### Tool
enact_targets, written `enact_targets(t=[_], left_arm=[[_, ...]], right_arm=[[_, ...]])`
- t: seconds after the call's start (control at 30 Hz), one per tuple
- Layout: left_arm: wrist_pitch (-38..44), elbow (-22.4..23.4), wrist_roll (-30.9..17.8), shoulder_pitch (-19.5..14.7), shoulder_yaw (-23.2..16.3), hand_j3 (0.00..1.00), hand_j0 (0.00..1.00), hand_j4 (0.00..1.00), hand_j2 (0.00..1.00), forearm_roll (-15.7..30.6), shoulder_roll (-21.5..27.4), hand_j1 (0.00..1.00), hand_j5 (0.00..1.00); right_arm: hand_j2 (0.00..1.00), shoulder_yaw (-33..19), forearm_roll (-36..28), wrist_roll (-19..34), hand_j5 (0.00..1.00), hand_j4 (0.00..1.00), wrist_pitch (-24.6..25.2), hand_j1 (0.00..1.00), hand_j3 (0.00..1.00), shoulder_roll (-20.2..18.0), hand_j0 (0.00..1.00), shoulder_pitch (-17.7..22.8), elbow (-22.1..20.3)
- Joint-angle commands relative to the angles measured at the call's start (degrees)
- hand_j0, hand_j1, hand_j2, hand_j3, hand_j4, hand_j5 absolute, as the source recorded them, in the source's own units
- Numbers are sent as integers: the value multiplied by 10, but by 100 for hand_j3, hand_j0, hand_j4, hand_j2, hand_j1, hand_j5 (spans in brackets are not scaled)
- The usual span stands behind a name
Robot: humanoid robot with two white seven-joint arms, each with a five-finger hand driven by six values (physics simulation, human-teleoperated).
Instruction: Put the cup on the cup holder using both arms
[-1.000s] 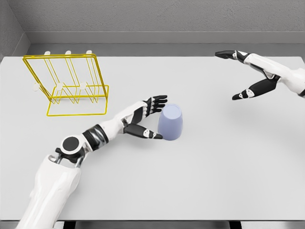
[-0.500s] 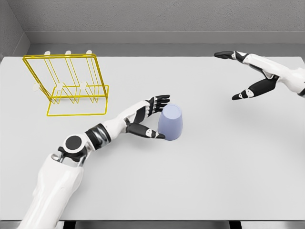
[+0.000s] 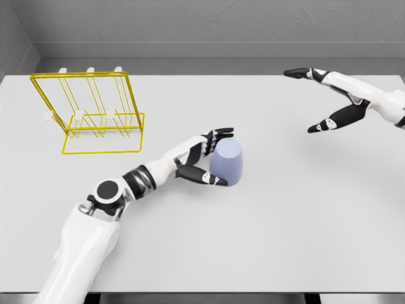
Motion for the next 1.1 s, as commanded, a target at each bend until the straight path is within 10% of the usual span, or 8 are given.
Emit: enact_targets(t=[0.0, 0.37, 0.57, 1.07], left_arm=[[0, 0, 0, 0, -1, 100, 100, 100, 100, 1, -3, 100, 100], [1, 3, 0, 0, -9, 99, 99, 99, 99, -12, -11, 99, 99], [1, 4, 0, -1, -8, 62, 62, 62, 62, -11, -11, 62, 62], [0, 3, 0, -1, -4, 42, 42, 42, 42, -10, -11, 42, 42]], right_arm=[[100, 1, -5, 0, 100, 100, 1, 100, 100, -1, 100, 0, -1], [100, 1, -4, 0, 100, 100, 1, 100, 100, 0, 100, 1, -2], [100, 1, -1, 0, 100, 100, 1, 100, 100, -1, 100, 1, -2], [100, 0, -1, 0, 100, 100, 1, 100, 100, -3, 100, 0, -2]])
